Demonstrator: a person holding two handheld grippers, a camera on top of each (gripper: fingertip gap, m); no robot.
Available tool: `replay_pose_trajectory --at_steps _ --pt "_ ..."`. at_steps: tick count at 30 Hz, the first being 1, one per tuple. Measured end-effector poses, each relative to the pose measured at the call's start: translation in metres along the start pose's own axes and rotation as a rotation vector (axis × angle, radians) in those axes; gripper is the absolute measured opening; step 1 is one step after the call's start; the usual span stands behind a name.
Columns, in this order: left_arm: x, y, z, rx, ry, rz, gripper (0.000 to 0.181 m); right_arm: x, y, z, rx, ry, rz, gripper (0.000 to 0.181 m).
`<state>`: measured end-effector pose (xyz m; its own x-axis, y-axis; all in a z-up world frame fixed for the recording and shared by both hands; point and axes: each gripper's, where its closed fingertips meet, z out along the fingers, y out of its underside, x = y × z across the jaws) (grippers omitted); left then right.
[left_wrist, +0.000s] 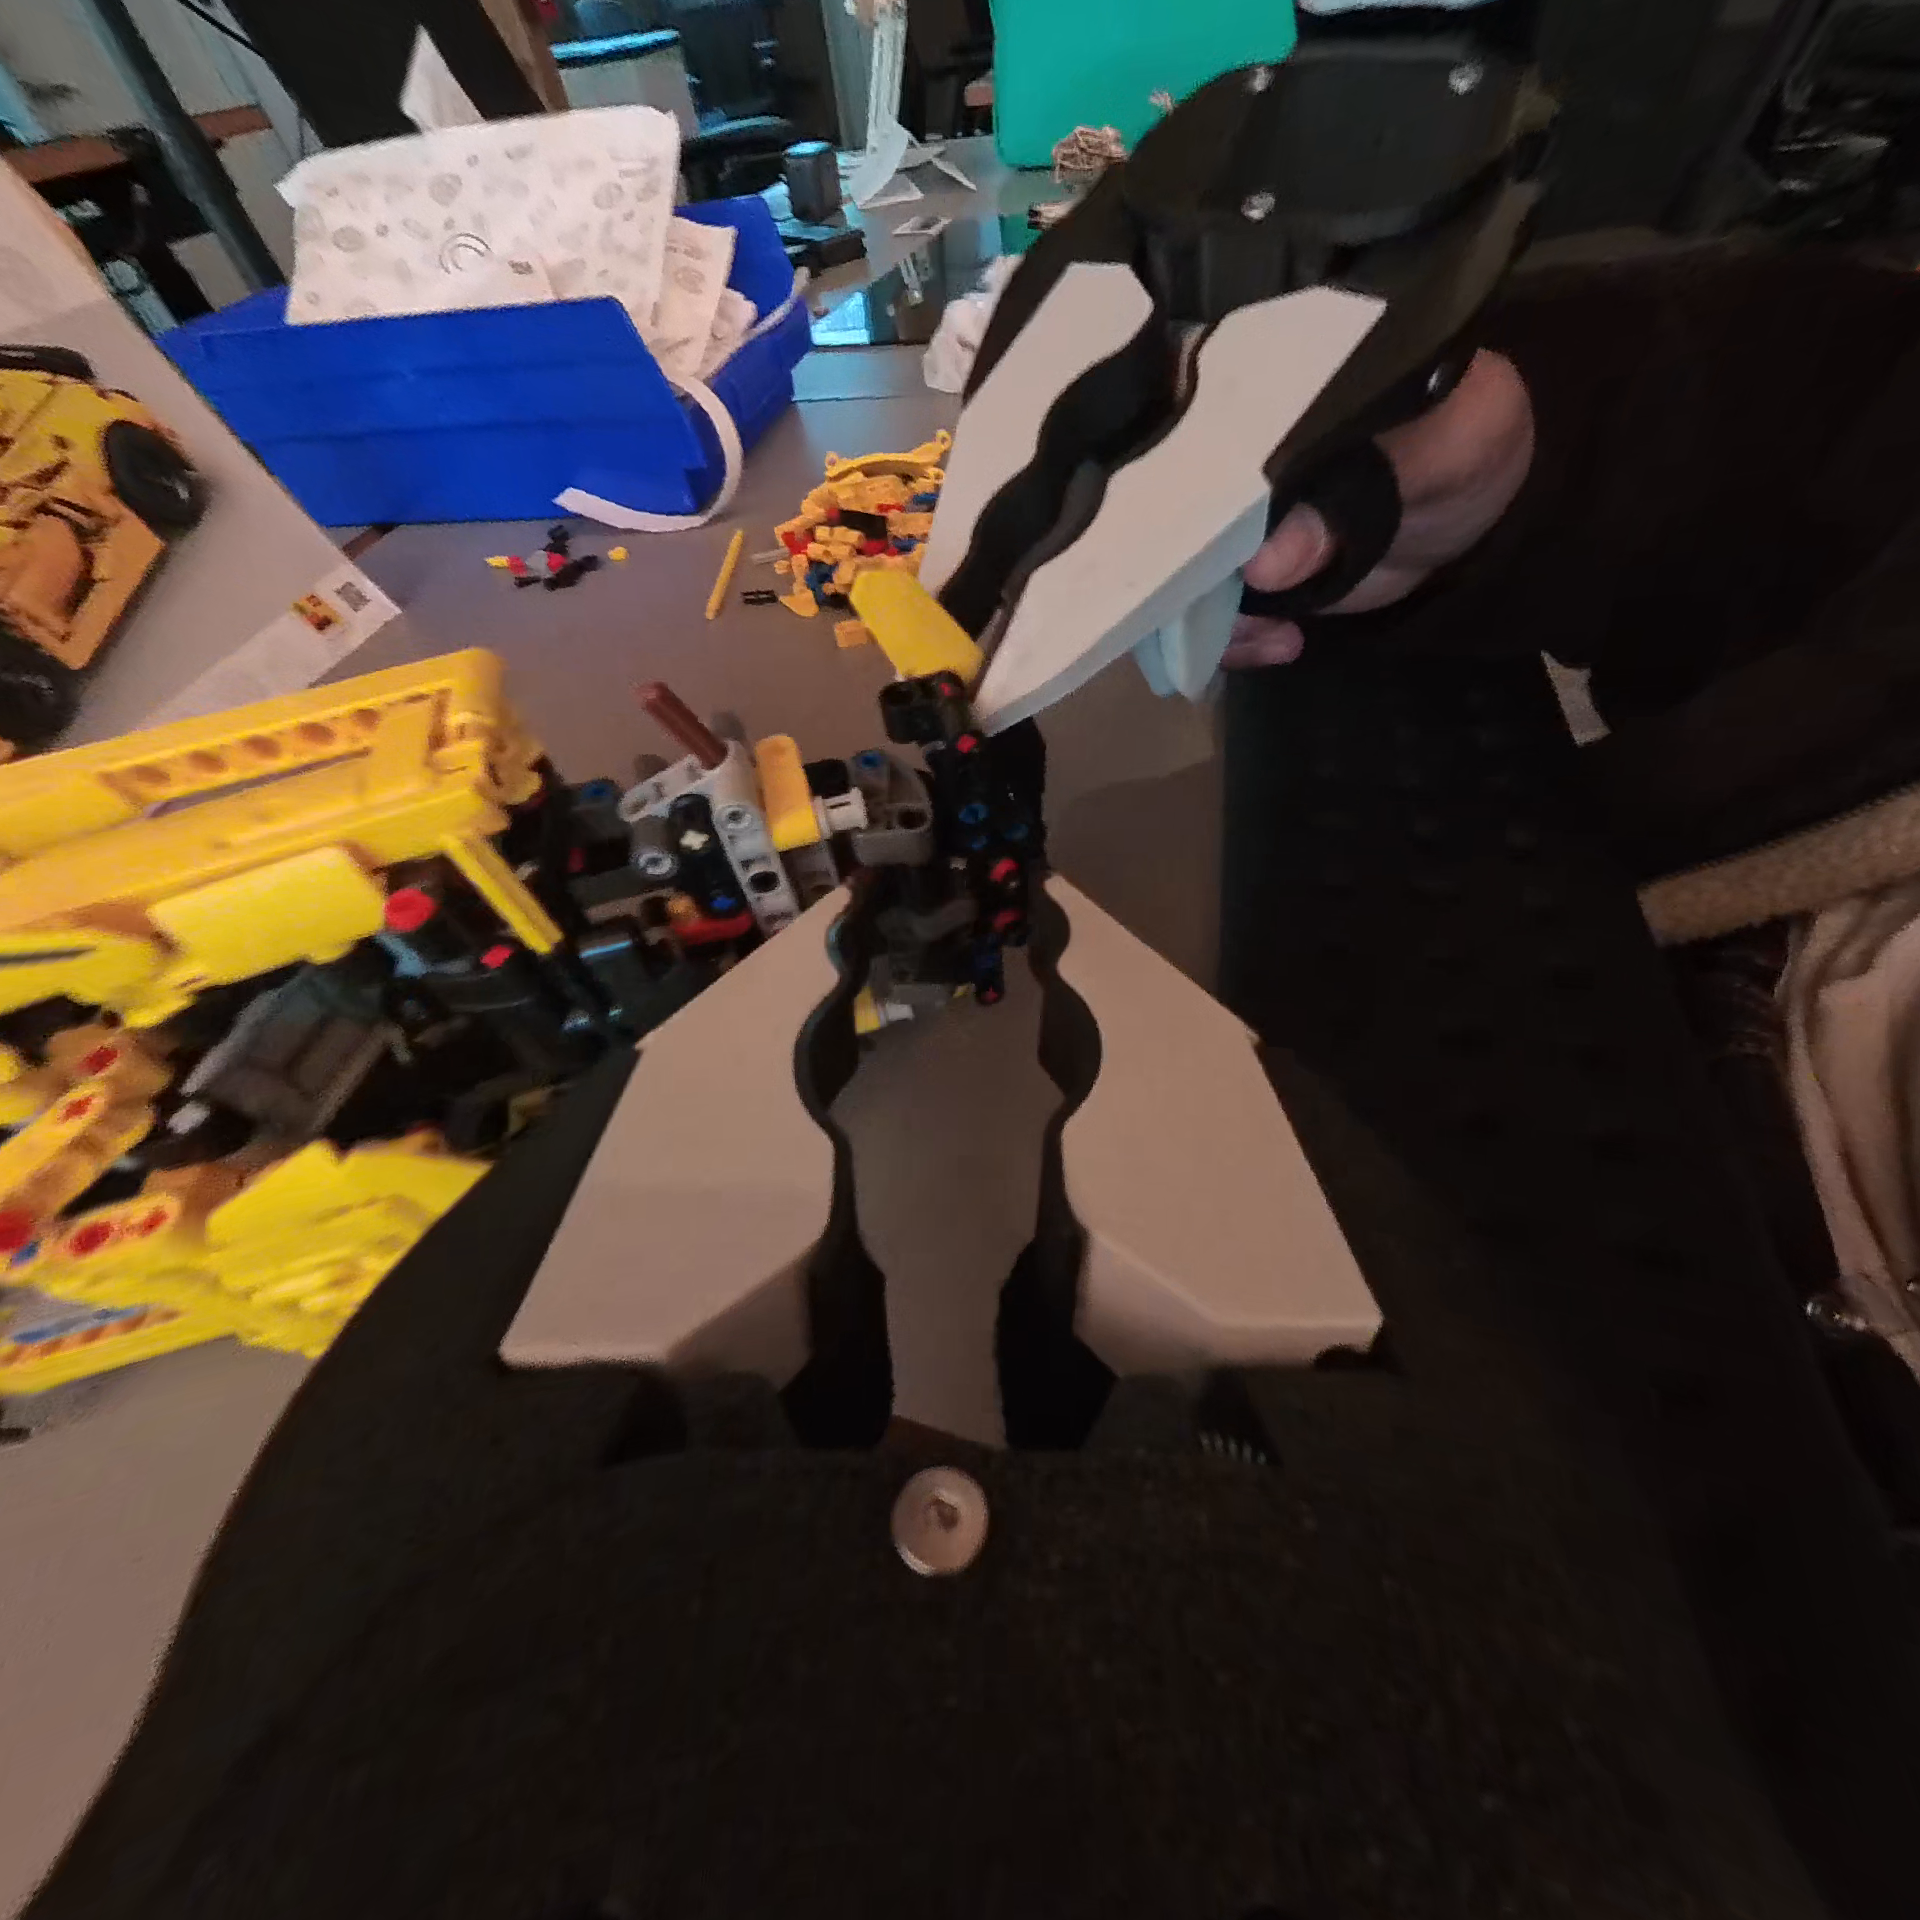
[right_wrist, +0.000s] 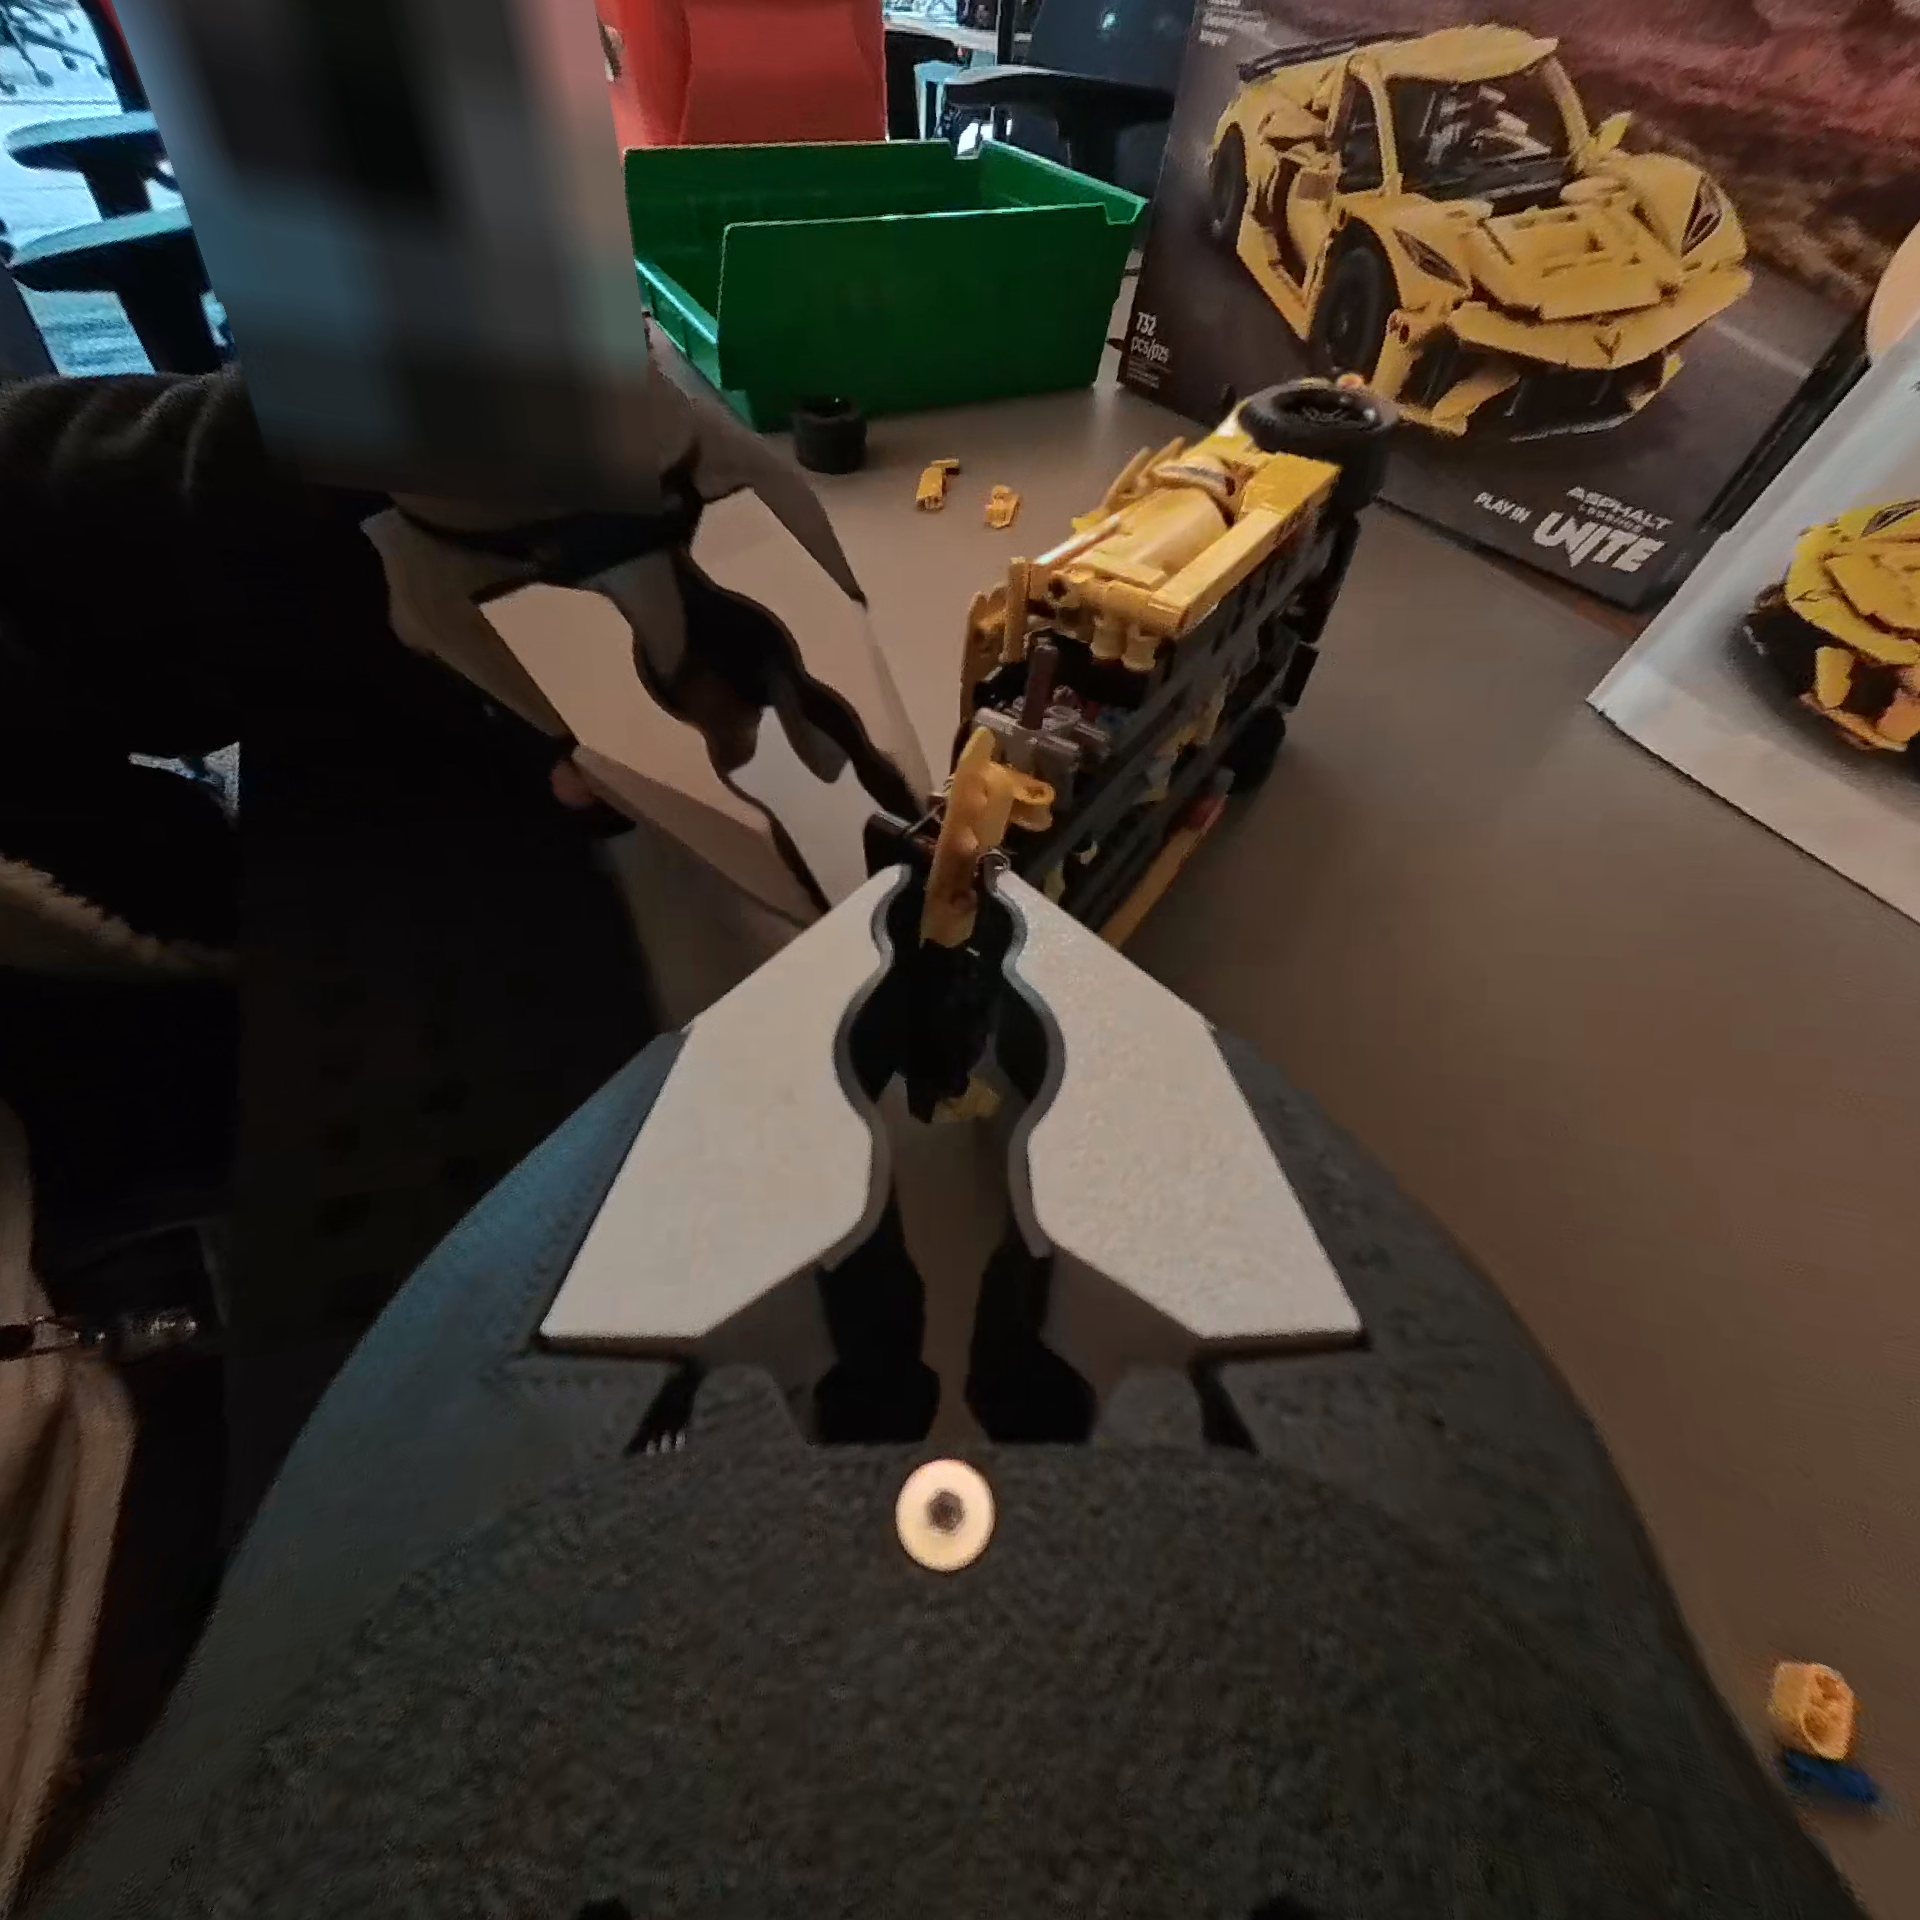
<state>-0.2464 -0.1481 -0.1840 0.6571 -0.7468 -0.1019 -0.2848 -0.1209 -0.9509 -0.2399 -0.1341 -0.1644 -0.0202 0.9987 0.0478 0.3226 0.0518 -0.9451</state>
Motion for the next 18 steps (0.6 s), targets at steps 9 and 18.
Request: replay_pose_trajectory --at_steps 9,18 --pt "0.000 -0.032 -0.009 0.133 -0.105 -0.080 0.023 0.002 0.000 0.000 -0.018 0.121 0.017 0.009" --pt "0.005 -0.022 0.004 0.060 -0.087 -0.065 0.007 -0.003 -0.001 0.001 0.020 0.174 0.068 0.008"
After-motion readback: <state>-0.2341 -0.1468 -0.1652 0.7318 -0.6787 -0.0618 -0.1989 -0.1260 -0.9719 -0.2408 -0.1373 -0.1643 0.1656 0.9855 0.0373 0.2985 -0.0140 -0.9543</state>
